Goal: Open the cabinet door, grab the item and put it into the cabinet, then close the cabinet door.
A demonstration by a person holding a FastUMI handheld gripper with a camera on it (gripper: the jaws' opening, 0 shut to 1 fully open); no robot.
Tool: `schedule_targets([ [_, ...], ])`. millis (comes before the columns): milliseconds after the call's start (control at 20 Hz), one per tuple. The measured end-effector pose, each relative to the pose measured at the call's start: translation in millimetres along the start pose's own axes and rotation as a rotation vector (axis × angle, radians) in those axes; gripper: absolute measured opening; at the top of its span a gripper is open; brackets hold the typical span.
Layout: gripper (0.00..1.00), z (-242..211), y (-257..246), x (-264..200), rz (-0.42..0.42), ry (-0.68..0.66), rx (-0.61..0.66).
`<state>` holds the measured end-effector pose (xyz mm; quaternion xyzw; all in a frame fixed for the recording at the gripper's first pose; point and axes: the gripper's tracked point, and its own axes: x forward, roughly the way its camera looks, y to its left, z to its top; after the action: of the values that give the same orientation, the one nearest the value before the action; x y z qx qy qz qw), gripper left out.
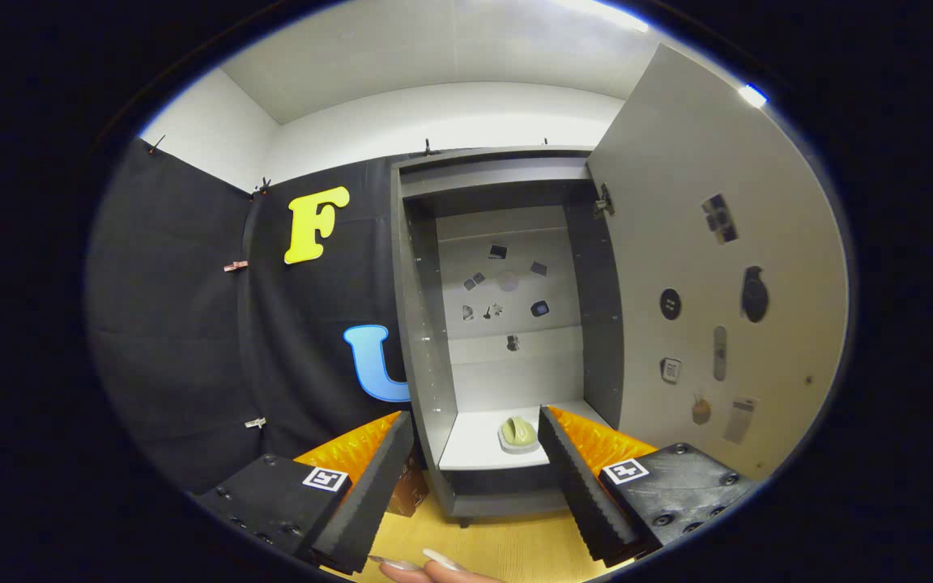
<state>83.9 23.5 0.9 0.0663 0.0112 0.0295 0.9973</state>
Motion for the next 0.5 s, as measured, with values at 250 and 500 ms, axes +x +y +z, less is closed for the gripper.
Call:
schedule_targets([
  [250,0.99,4,-32,-71,-0.060,-0.002,-0.049],
  [500,0.98,33,-113,-111,-0.184,-0.062,-0.086],
])
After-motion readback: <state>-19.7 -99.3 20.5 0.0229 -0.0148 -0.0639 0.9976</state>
